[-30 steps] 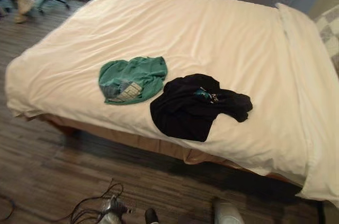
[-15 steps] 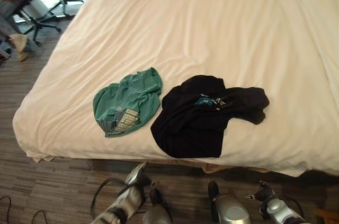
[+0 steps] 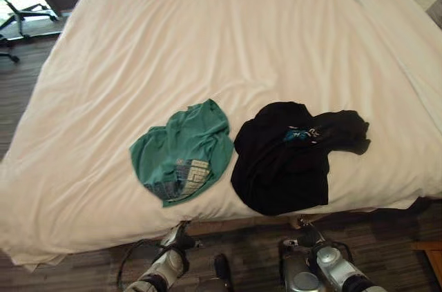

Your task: Tidy up the quilt and then pick up the clothes from the bed and put them into the laundry hamper.

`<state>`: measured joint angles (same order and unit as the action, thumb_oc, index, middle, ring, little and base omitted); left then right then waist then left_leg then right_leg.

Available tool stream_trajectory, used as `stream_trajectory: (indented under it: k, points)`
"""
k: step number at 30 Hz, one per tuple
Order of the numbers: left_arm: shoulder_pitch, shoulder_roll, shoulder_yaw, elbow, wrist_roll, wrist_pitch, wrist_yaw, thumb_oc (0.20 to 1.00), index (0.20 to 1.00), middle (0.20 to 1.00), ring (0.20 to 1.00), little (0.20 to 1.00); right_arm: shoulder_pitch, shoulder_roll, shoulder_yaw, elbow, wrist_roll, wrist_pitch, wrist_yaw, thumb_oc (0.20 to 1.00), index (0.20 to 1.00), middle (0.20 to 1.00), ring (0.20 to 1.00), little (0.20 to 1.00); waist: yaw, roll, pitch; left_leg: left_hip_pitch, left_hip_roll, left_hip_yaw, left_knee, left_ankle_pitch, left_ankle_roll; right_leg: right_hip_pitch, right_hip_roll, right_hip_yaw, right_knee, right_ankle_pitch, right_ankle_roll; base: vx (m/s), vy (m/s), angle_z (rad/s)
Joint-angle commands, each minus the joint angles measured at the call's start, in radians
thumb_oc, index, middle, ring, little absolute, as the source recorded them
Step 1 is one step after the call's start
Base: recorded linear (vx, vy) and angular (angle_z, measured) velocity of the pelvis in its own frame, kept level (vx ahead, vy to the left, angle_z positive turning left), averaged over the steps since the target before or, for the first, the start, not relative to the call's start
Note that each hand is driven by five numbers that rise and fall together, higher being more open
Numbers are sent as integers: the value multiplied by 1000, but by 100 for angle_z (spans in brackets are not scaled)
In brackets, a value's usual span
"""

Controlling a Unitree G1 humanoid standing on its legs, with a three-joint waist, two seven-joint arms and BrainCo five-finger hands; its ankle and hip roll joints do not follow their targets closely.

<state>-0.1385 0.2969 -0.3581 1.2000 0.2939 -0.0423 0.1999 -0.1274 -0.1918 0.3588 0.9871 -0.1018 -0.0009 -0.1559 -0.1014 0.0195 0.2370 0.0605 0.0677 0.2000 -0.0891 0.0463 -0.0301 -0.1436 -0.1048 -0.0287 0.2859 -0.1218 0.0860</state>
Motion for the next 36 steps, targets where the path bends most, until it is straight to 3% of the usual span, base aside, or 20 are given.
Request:
stream_trajectory:
  k: [1,6,8,10,11,14,15,16,19,22,23,25,27,28,31,34,36]
  points:
    - [17,22,62,59,-64,17,22,1000,1000,1000,1000,1000,23,-20,-45,72,52,8,-34,1000,1000,1000,1000,1000,-1,-31,-13,1,2,-14,2,-88,-34,126,-8,26,-226,43,34,57,10,-7]
    - [134,51,290,158,-232,34,63,1000,1000,1000,1000,1000,91,-40,-229,164,169,12,-78,1000,1000,1000,1000,1000,16,-35,-56,13,3,1,2,-95,-37,189,-50,-8,-333,86,56,79,-6,-5]
    - [165,97,396,166,-310,34,91,1000,1000,1000,1000,1000,141,-70,-303,93,211,-8,-103,1000,1000,1000,1000,1000,13,-39,-60,19,3,5,2,-96,-41,205,-58,-14,-353,97,64,56,-9,6]
    - [214,176,536,87,-396,1,138,1000,1000,1000,1000,1000,250,-133,-431,-159,209,-46,-158,1000,1000,1000,1000,1000,0,-40,-59,28,1,11,2,-99,-43,218,-72,-17,-366,107,76,43,17,0]
    - [216,176,536,85,-396,2,138,1000,1000,1000,1000,1000,253,-132,-432,-163,208,-44,-158,1000,1000,1000,1000,1000,0,-40,-61,28,1,11,2,-99,-43,218,-72,-18,-366,107,76,0,0,0]
    - [265,247,656,-83,-459,-57,197,1000,1000,1000,1000,1000,357,-230,-520,-422,49,-68,-205,1000,1000,1000,1000,1000,-12,-37,-61,43,-1,11,2,-108,-41,229,-80,-19,-365,103,86,11,11,0]
    - [267,246,657,-86,-459,-55,198,1000,1000,1000,1000,1000,359,-230,-520,-426,48,-66,-204,1000,1000,1000,1000,1000,-12,-37,-64,38,-1,11,2,-105,-41,224,-80,-18,-365,107,86,0,0,0]
    - [299,296,702,-286,-446,-103,230,1000,1000,1000,1000,1000,390,-302,-574,-564,-67,-82,-228,1000,1000,1000,1000,1000,-13,-34,-66,43,0,9,2,-109,-41,224,-83,-20,-363,105,90,0,0,0]
    - [324,359,735,-587,-413,-156,240,1000,1000,1000,1000,1000,394,-380,-628,-711,-181,-85,-251,1000,1000,1000,1000,1000,-11,-31,-69,48,3,2,2,-115,-38,220,-84,-19,-352,97,91,0,0,0]
    - [309,432,719,-822,-332,-193,214,1000,1000,1000,1000,1000,359,-440,-623,-793,-272,-85,-252,1000,1000,1000,1000,1000,-5,-27,-73,54,5,-6,2,-123,-37,223,-84,-22,-346,86,91,8,1,1]
    - [310,431,721,-826,-331,-190,213,1000,1000,1000,1000,1000,359,-439,-624,-795,-273,-85,-251,1000,1000,1000,1000,1000,-5,-27,-73,51,5,-6,2,-118,-37,219,-83,-21,-346,90,90,15,-13,3]
    - [264,479,618,-1008,-180,-176,148,1000,1000,1000,1000,1000,304,-452,-556,-854,-324,-81,-229,1000,1000,1000,1000,1000,-6,-26,-68,46,9,-7,2,-116,-38,212,-83,-17,-342,85,86,0,0,0]
    - [247,486,568,-1043,-121,-166,124,1000,1000,1000,1000,1000,288,-450,-528,-880,-341,-81,-222,1000,1000,1000,1000,1000,-10,-28,-61,50,11,-4,2,-121,-38,211,-82,-13,-337,77,85,0,0,0]
    - [217,470,491,-1046,-71,-155,106,1000,1000,1000,1000,1000,255,-441,-486,-888,-353,-81,-221,1000,1000,1000,1000,1000,-18,-28,-50,43,12,2,2,-114,-38,194,-79,-4,-332,81,81,0,0,0]
    - [178,448,427,-1016,-49,-141,95,1000,1000,1000,1000,1000,233,-435,-460,-900,-361,-79,-220,1000,1000,1000,1000,1000,-23,-25,-35,42,13,10,2,-115,-37,177,-76,7,-320,79,79,-60,10,-9]
    - [68,345,260,-878,2,-71,59,1000,1000,1000,1000,1000,156,-417,-355,-940,-387,-72,-210,1000,1000,1000,1000,1000,-50,-14,25,17,16,46,2,-109,-32,93,-65,50,-278,79,75,-154,52,-38]
    - [22,313,227,-817,29,-46,71,1000,1000,1000,1000,1000,127,-409,-321,-945,-381,-74,-205,1000,1000,1000,1000,1000,-53,-13,43,1,17,61,3,-101,-31,63,-60,64,-269,86,73,-137,21,-52]
